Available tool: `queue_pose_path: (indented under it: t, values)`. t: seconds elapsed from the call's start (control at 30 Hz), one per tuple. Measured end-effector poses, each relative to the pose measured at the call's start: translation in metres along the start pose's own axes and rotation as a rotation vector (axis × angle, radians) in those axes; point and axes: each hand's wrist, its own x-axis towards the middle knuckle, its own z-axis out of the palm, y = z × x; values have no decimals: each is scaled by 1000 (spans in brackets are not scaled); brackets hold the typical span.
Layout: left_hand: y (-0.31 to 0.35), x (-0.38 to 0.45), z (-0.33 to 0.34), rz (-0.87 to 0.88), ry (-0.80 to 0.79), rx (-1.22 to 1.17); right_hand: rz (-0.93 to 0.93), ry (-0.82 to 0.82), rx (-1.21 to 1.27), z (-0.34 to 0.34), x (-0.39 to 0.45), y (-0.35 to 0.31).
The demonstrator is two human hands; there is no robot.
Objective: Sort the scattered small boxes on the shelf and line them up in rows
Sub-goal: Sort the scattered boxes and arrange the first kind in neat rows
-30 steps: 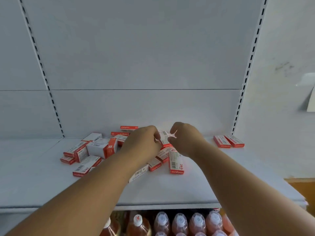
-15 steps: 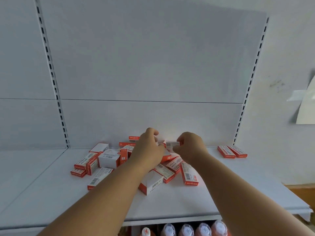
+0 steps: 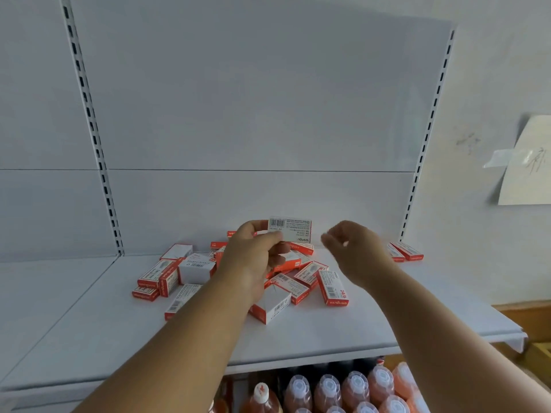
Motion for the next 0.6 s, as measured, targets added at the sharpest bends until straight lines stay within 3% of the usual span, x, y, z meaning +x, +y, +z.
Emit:
queue_pose_path:
  t: [0.07, 0.17, 0.37, 0.43, 0.47, 0.53, 0.6]
  values:
    - [-1, -4, -3, -25, 0, -83, 21, -157, -330, 5, -9, 7]
    - [-1, -10, -6, -81, -3, -197, 91, -285, -479, 17, -17, 9]
    - [2, -23, -15, -257, -88, -531, 151, -95, -332, 19, -17, 8]
    - [6, -26, -16, -307, -98, -647, 185, 20, -30, 16, -20, 1]
    - [8, -27, -16, -319, -100, -688, 230, 36, 244, 15, -23, -7]
    - [11, -27, -18, -323, -96, -730, 310, -30, 900, 11, -30, -23]
    - [15, -29, -21, -311, -92, -741, 308, -101, 1265, 8, -36, -34]
